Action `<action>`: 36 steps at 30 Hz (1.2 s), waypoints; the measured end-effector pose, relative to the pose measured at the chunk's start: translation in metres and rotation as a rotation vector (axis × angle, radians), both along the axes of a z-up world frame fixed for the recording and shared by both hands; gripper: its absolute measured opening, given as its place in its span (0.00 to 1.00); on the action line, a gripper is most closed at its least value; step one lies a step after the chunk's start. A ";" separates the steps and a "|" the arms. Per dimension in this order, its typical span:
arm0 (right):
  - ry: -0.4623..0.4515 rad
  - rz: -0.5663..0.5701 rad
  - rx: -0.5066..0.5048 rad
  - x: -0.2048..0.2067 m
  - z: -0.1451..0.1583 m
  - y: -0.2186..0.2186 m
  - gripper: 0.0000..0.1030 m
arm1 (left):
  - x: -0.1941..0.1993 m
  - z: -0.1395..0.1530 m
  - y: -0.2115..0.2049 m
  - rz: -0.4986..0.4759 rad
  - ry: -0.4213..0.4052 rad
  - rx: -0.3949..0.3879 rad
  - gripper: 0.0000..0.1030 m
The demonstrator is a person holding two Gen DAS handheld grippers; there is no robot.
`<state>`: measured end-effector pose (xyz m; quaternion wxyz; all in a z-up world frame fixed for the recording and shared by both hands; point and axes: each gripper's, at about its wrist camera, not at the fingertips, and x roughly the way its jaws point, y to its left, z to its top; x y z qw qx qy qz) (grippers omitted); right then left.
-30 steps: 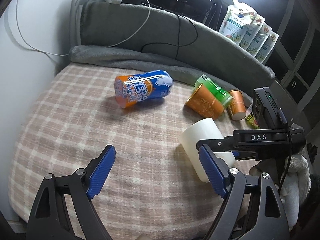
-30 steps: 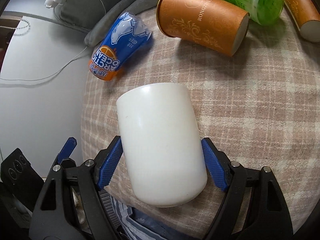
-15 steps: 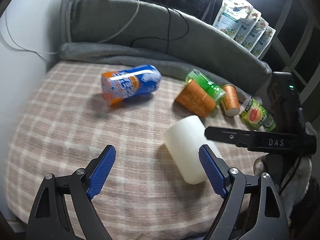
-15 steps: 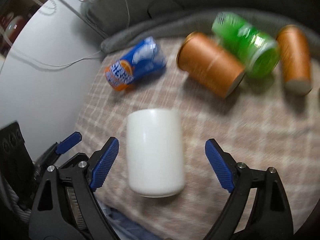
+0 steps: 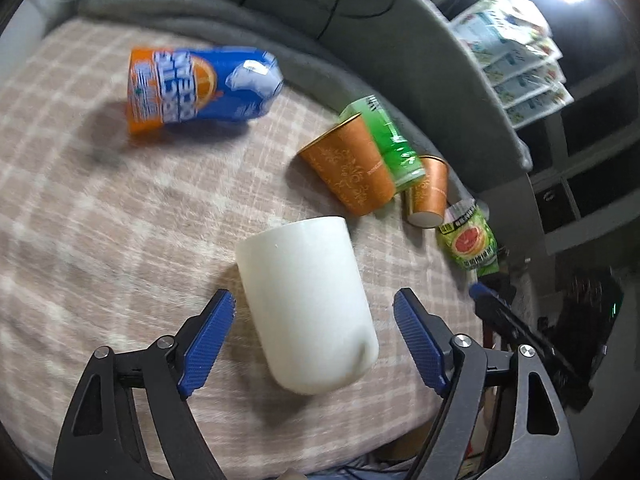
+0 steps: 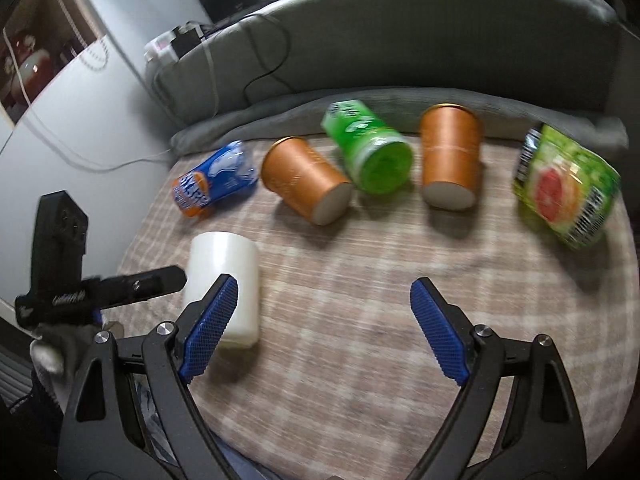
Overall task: Flip cup upright
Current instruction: 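Grasp the white cup body with the left gripper, then rotate the held white cup with the left gripper until its rim faces up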
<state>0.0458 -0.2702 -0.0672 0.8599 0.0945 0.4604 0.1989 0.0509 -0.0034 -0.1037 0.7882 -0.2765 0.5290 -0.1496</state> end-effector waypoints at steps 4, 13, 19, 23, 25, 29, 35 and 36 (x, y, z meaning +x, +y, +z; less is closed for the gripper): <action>0.007 -0.012 0.014 -0.004 -0.005 -0.009 0.88 | 0.009 -0.010 -0.003 0.031 0.047 -0.025 0.75; 0.004 0.001 0.006 -0.009 -0.013 -0.008 0.88 | 0.023 -0.016 -0.004 0.054 0.050 0.007 0.72; -0.008 -0.008 -0.039 -0.010 -0.017 -0.003 0.88 | 0.030 -0.023 -0.007 0.037 0.058 0.009 0.72; -0.055 -0.035 -0.126 -0.014 -0.016 0.002 0.88 | 0.032 -0.022 -0.011 0.025 0.049 0.023 0.72; -0.070 -0.042 -0.148 -0.015 -0.015 0.003 0.88 | 0.032 -0.021 -0.012 0.019 0.042 0.028 0.72; -0.104 -0.055 -0.183 -0.018 -0.013 0.005 0.88 | 0.030 -0.019 -0.014 0.016 0.026 0.041 0.72; -0.141 -0.075 -0.198 -0.021 -0.008 0.005 0.88 | 0.023 -0.009 -0.021 -0.006 -0.041 0.103 0.72; -0.143 -0.079 -0.197 -0.021 -0.007 0.005 0.88 | 0.022 -0.007 -0.021 -0.008 -0.051 0.112 0.72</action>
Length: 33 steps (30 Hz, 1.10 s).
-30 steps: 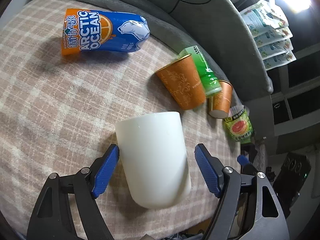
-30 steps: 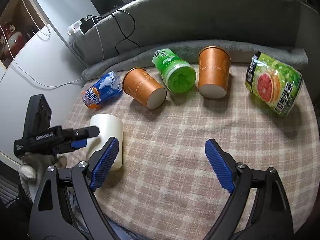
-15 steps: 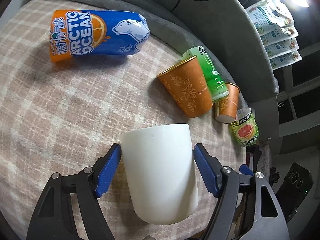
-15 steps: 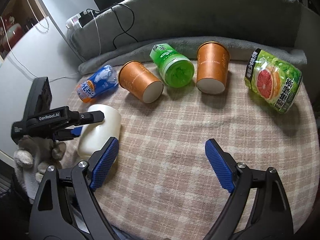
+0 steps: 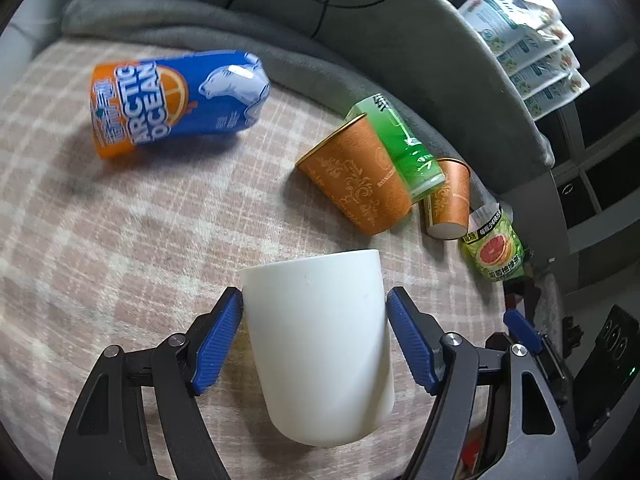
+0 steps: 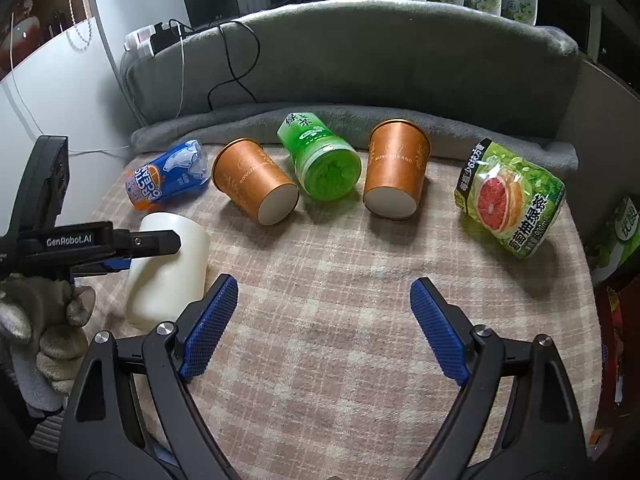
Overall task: Flip cup upright
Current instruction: 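Rotate the held white cup with the left gripper until its rim faces up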
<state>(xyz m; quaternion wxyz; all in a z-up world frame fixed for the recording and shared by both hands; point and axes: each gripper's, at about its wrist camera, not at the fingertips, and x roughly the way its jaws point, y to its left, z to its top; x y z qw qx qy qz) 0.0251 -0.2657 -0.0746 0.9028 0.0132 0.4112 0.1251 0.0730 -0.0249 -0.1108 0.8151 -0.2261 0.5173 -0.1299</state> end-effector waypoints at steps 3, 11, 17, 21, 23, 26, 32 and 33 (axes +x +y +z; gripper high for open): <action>-0.003 -0.007 0.001 0.000 0.000 -0.001 0.88 | -0.003 0.006 -0.001 -0.004 -0.039 0.035 0.72; -0.006 -0.030 0.014 -0.002 0.001 -0.005 0.88 | -0.010 0.015 -0.007 -0.019 -0.120 0.102 0.72; -0.004 -0.044 0.021 -0.003 0.000 -0.008 0.88 | -0.012 0.021 -0.013 -0.024 -0.169 0.139 0.72; -0.003 -0.053 0.025 -0.002 0.001 -0.011 0.88 | -0.011 0.026 -0.018 -0.033 -0.207 0.160 0.72; 0.001 -0.056 0.029 -0.002 0.000 -0.011 0.88 | -0.009 0.027 -0.022 -0.037 -0.226 0.175 0.71; 0.005 -0.061 0.029 -0.001 -0.002 -0.012 0.88 | -0.005 0.028 -0.027 -0.047 -0.251 0.200 0.71; 0.015 -0.077 0.034 0.000 -0.004 -0.015 0.88 | -0.002 0.028 -0.040 -0.071 -0.306 0.266 0.71; 0.017 -0.079 0.034 0.000 -0.004 -0.016 0.88 | -0.003 0.028 -0.042 -0.076 -0.314 0.276 0.71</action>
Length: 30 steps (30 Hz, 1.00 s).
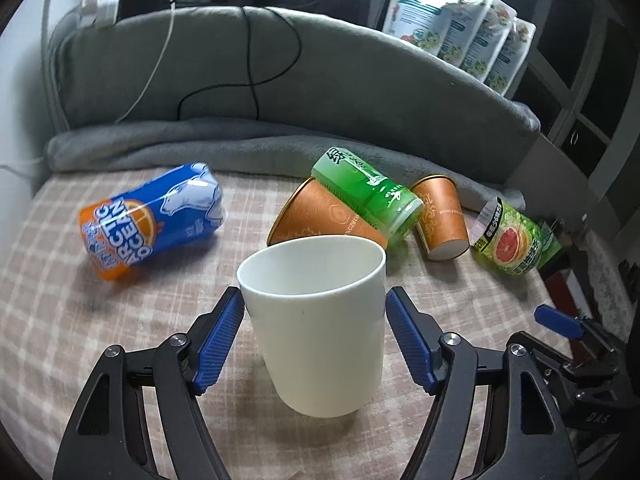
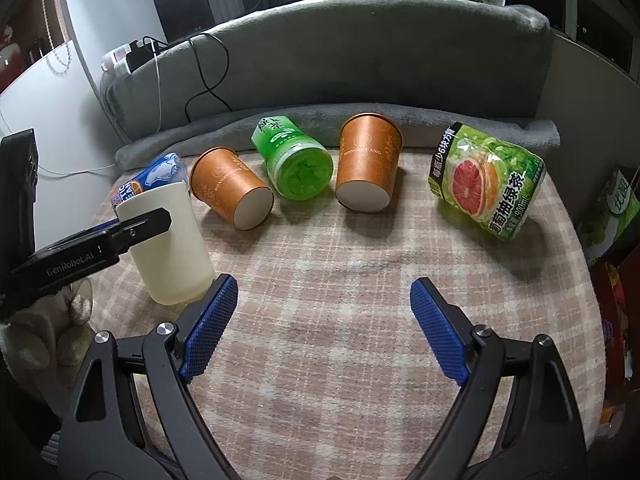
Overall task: Flip cup upright
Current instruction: 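Rotate the held white cup with the left gripper until its rim faces up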
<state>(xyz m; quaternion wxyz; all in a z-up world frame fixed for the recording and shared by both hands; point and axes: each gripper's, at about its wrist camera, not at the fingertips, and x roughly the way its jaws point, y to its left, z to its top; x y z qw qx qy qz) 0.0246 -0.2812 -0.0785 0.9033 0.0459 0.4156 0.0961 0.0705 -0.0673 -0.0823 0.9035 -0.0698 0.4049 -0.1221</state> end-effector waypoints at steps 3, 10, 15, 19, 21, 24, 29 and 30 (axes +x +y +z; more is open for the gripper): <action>0.002 -0.006 0.004 0.000 0.000 -0.002 0.88 | -0.004 0.000 -0.005 -0.013 -0.022 0.028 0.71; 0.002 -0.005 0.009 0.000 0.000 0.000 0.88 | -0.014 0.001 -0.011 -0.029 -0.048 0.062 0.71; -0.003 -0.005 0.010 -0.002 0.001 0.002 0.88 | -0.020 0.002 -0.011 -0.038 -0.054 0.069 0.71; -0.003 -0.010 0.015 -0.003 0.001 0.002 0.88 | -0.028 0.003 -0.013 -0.059 -0.066 0.076 0.70; -0.003 -0.010 0.018 -0.004 0.001 0.002 0.88 | -0.032 0.005 -0.016 -0.074 -0.071 0.079 0.69; -0.004 -0.010 0.021 -0.005 0.002 0.002 0.88 | -0.038 0.006 -0.018 -0.096 -0.078 0.084 0.68; -0.007 -0.012 0.024 -0.007 0.003 0.002 0.88 | -0.044 0.006 -0.017 -0.116 -0.076 0.084 0.68; -0.007 -0.013 0.025 -0.007 0.004 0.002 0.88 | -0.045 0.006 -0.017 -0.118 -0.075 0.083 0.68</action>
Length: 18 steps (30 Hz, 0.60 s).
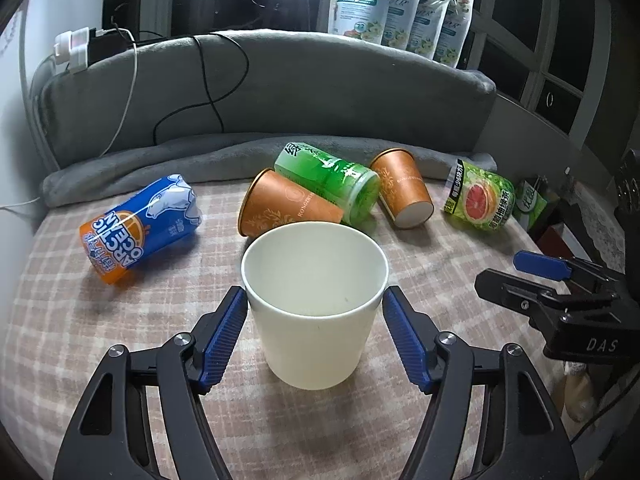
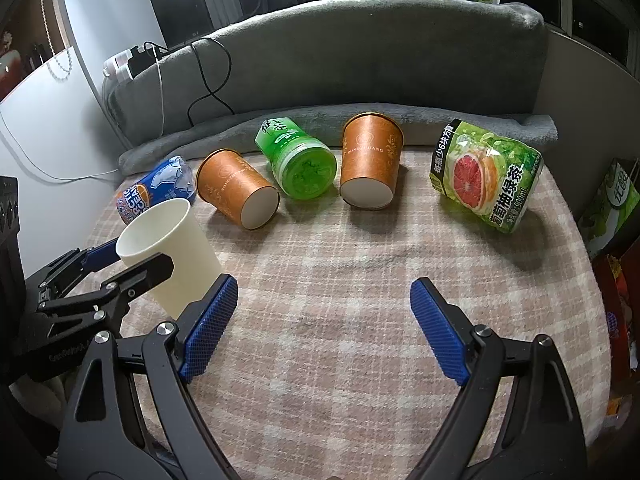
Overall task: Flip cup upright
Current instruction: 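Lower the upright white cup onto the table and open the left gripper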
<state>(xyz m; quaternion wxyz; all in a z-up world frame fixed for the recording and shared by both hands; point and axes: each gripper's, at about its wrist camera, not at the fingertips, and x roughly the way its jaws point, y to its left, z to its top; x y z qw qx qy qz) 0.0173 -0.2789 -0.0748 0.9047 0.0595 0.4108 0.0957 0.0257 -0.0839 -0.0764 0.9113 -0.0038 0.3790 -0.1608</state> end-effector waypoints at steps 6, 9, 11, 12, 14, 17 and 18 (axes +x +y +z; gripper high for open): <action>-0.004 -0.009 0.008 -0.003 0.001 -0.002 0.88 | -0.006 -0.001 0.001 -0.021 0.015 -0.007 0.68; -0.010 -0.012 0.004 -0.005 0.002 -0.001 0.88 | -0.009 -0.002 0.001 -0.035 0.028 -0.017 0.68; -0.015 -0.015 0.000 -0.007 0.002 -0.001 0.88 | -0.011 -0.001 0.002 -0.043 0.028 -0.016 0.68; -0.017 -0.017 0.000 -0.008 0.003 -0.002 0.88 | -0.013 -0.001 0.002 -0.046 0.025 -0.014 0.68; -0.020 -0.019 0.002 -0.010 0.004 -0.003 0.88 | -0.015 0.001 0.002 -0.052 0.022 -0.013 0.68; -0.032 -0.026 0.004 -0.012 0.006 -0.005 0.88 | -0.018 0.003 0.003 -0.064 0.019 -0.011 0.68; -0.036 -0.027 0.004 -0.013 0.007 -0.005 0.88 | -0.019 0.003 0.003 -0.065 0.017 -0.011 0.70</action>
